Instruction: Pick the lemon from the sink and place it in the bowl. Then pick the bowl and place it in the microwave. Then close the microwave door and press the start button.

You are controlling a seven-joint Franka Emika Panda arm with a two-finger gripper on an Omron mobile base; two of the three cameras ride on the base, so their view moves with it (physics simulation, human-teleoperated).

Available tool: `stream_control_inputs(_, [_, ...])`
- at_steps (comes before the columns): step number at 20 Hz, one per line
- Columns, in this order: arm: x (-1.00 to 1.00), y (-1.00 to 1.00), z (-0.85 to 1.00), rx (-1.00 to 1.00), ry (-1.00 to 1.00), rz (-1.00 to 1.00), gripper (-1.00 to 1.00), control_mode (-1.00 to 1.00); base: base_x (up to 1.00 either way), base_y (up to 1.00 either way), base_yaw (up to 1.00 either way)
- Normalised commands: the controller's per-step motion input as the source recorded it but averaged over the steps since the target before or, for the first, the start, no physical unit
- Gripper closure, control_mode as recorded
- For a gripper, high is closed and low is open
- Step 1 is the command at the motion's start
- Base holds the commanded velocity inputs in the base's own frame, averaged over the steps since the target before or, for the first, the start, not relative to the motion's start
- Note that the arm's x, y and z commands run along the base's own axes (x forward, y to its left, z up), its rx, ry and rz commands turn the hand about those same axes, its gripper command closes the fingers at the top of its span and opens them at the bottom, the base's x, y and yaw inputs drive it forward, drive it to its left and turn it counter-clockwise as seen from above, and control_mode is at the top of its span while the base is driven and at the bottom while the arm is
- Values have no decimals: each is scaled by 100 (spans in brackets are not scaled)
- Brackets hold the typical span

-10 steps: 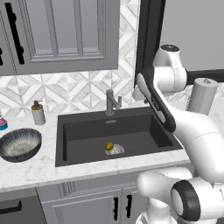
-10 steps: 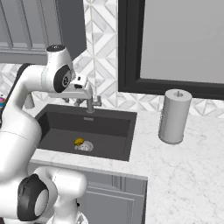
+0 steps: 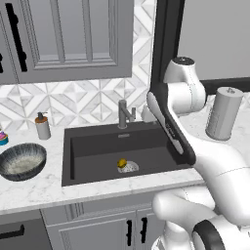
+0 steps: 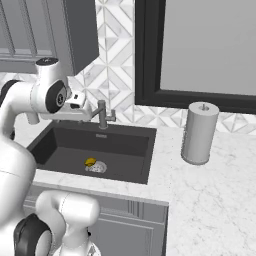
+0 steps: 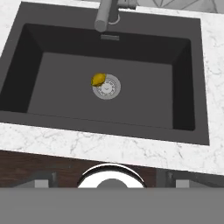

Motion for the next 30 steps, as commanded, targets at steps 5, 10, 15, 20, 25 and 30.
stream_control_inputs(5, [0,50,-38,0,0,0,-100,-100,0,0,0])
stream_control_inputs(10, [26,32,-47,-3,1,-5,-100,-100,0,0,0])
stream_control_inputs(15, [1,6,-22,0,0,-4,-100,-100,0,0,0])
stream_control_inputs(20, [0,0,-20,1,0,-1,-100,-100,0,0,0])
stream_control_inputs(25, [0,0,-21,1,0,-1,-100,-100,0,0,0])
stream_control_inputs(30, [0,0,-28,4,0,0,-100,-100,0,0,0])
